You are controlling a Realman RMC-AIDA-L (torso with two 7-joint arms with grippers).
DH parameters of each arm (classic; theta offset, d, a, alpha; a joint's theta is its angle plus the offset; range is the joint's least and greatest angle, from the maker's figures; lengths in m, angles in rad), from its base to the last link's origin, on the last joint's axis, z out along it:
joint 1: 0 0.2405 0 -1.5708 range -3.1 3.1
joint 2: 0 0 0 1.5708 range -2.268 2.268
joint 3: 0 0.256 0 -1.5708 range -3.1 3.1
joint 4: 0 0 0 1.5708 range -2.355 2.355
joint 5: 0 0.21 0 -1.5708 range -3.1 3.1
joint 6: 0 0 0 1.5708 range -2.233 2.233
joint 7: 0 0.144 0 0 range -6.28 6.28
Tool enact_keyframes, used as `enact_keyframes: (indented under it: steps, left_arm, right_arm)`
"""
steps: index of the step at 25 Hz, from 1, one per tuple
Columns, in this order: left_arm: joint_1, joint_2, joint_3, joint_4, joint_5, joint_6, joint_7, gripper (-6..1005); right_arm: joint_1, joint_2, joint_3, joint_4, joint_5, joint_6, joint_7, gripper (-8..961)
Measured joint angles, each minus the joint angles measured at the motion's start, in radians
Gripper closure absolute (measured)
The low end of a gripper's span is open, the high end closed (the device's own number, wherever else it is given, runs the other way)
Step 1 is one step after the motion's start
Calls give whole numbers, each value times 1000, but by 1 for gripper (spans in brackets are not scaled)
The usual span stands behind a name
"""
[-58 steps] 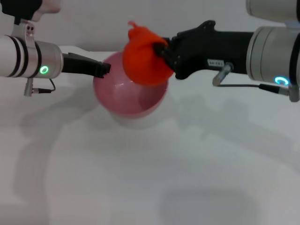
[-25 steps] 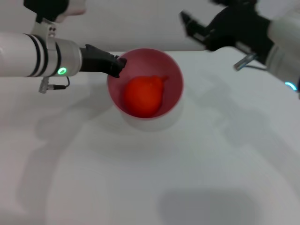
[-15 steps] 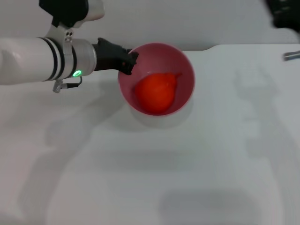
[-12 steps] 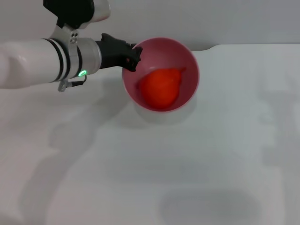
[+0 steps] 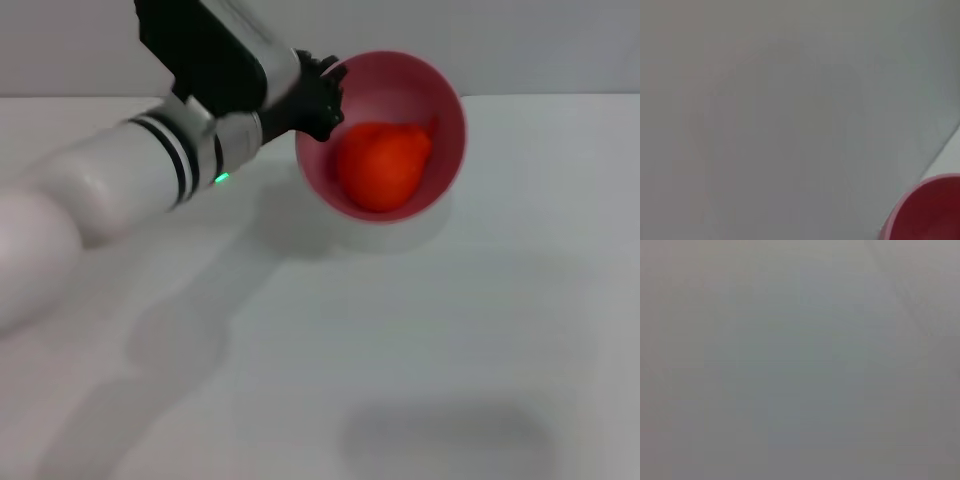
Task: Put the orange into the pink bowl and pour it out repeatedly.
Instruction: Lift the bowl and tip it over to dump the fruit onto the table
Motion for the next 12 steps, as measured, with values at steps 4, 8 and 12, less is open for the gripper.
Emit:
enact_keyframes:
  steps: [4, 8, 12]
  left_arm:
    - [93, -3, 171, 48, 5, -279, 177, 949]
    - [149, -4, 305, 48, 4, -570, 316, 948]
    - [156, -5, 381, 20, 2, -728, 411, 948]
  right_arm:
    - [-4, -1, 9, -49, -13, -22, 55, 293]
    - [-5, -1, 5, -56, -18, -27, 59, 294]
    - [-6, -1, 3, -55, -18, -27, 61, 295]
